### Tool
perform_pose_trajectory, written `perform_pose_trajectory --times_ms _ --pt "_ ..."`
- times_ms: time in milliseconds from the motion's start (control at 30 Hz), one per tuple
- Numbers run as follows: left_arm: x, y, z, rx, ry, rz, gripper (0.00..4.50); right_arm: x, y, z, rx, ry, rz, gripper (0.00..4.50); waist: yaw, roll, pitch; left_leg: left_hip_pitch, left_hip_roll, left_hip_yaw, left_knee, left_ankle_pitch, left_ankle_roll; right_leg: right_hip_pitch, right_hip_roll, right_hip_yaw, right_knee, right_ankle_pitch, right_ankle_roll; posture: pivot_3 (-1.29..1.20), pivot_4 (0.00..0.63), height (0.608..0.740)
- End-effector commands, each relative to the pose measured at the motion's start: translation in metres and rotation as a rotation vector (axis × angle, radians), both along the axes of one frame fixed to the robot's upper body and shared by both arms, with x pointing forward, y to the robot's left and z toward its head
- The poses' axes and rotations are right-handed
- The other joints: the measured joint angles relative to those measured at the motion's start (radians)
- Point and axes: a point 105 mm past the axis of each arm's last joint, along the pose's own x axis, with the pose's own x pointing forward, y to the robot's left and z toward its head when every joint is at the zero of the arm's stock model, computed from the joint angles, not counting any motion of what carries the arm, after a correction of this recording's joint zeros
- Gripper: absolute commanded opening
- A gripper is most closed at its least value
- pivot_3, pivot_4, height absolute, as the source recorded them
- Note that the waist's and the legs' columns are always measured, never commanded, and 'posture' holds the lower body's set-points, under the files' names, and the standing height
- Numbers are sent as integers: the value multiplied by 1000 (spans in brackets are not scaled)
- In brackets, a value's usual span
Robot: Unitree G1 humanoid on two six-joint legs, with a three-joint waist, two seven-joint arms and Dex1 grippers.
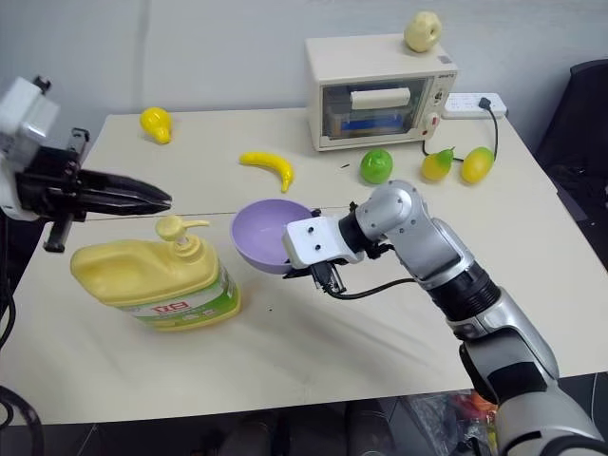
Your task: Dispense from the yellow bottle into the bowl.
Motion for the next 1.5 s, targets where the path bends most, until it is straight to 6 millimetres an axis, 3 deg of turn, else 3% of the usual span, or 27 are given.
perform_pose_trajectory --times_ms 33,300,567,833,1167,1500 --pt "-4 -2 4 38 -51 -24 41 -5 10 19 11 -73 63 0 -1 0 0 0 0 0 0 0 0 0 0 0 0 0 0 0 150 740" --pt "-4 -7 17 -11 -73 -53 41 -7 18 30 4 -102 96 0 0 0 0 0 0 0 0 0 0 0 0 -1 1 0 0 0 150 740" --pt "-13 -4 1 71 -14 -103 41 -8 20 43 -8 -125 113 0 -5 0 0 0 0 0 0 0 0 0 0 -1 1 0 0 0 150 740" --pt "-6 6 -21 192 -30 -83 41 -18 24 48 -14 -134 154 0 -3 0 0 1 0 0 1 0 0 0 -1 -2 2 0 0 0 150 740" --pt "-8 -1 17 22 -57 -85 41 -23 21 42 -46 -125 175 0 -1 0 0 1 0 0 1 0 -1 0 -1 -3 3 0 -1 0 150 740" --pt "-13 8 -9 155 -13 -65 41 -21 21 43 -58 -146 187 0 -6 0 0 1 1 0 1 0 -1 -1 -1 -4 3 -1 -1 0 150 740"
